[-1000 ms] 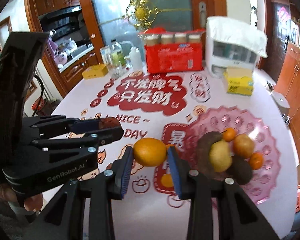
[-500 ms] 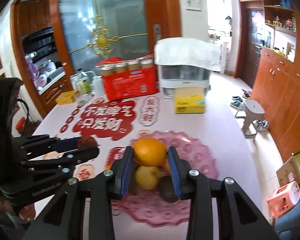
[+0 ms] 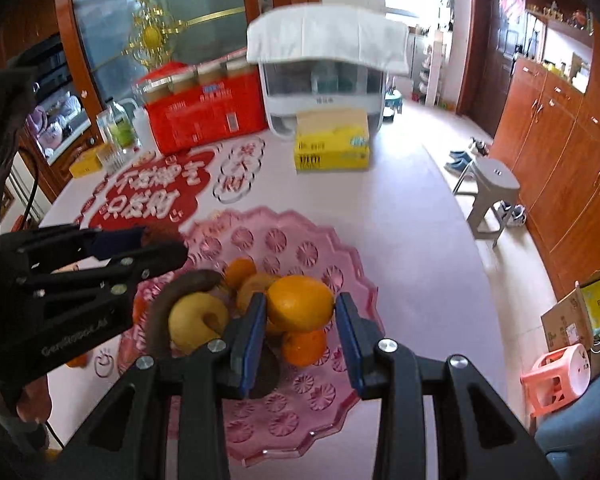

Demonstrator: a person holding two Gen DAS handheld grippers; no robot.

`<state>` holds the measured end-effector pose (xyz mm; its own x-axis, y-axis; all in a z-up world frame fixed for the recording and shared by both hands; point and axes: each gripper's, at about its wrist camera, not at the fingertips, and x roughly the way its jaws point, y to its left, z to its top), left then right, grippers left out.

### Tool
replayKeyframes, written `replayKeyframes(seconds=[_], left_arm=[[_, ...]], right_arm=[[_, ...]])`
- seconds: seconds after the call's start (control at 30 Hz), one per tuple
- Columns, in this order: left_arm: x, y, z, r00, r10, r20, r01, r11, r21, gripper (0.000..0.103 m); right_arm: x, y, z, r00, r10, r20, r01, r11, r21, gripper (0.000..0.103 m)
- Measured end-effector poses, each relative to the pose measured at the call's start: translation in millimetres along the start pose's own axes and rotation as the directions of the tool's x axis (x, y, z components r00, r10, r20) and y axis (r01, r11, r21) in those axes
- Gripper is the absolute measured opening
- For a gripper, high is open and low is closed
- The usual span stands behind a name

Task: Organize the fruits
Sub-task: 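Lower the lychee and lemon into the bowl and open both tools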

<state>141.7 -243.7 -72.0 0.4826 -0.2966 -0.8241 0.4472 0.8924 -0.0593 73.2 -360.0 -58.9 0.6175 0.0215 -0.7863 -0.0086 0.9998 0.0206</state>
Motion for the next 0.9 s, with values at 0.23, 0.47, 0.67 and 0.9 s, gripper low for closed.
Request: replayKeyframes(seconds=[0.23,0.47,0.67,0.9], left_arm=[[53.2,8.5,1.1,0.995,0.028,-0.096,-0.028,1.000,-0.002,0.028],[76.9,12.0,-2.8,0.988,0.053,-0.143,-0.051,0.999,0.015,0.029],[86.3,14.7,-6.8,0.985,0.072,-0.160,-0.069,0.997,0.022,0.048],[83.1,18.1,-8.8,0.981,0.129,-0.148,-0.126,0.992,0.030,0.086]], right_arm=[[45.2,3.8,-4.5,0.997,0.013,-0.080,-0.015,1.000,-0.026,0.036],[75.4,6.5,-5.4,0.991,0.009,-0.133,-0.015,0.999,-0.039,0.036],[82.7,5.3,-6.0,0.990,-0.002,-0.142,-0.003,0.999,-0.034,0.038],[85.4,-1.2,-7.2,0.987,0.003,-0.162,-0.002,1.000,0.004,0.038]])
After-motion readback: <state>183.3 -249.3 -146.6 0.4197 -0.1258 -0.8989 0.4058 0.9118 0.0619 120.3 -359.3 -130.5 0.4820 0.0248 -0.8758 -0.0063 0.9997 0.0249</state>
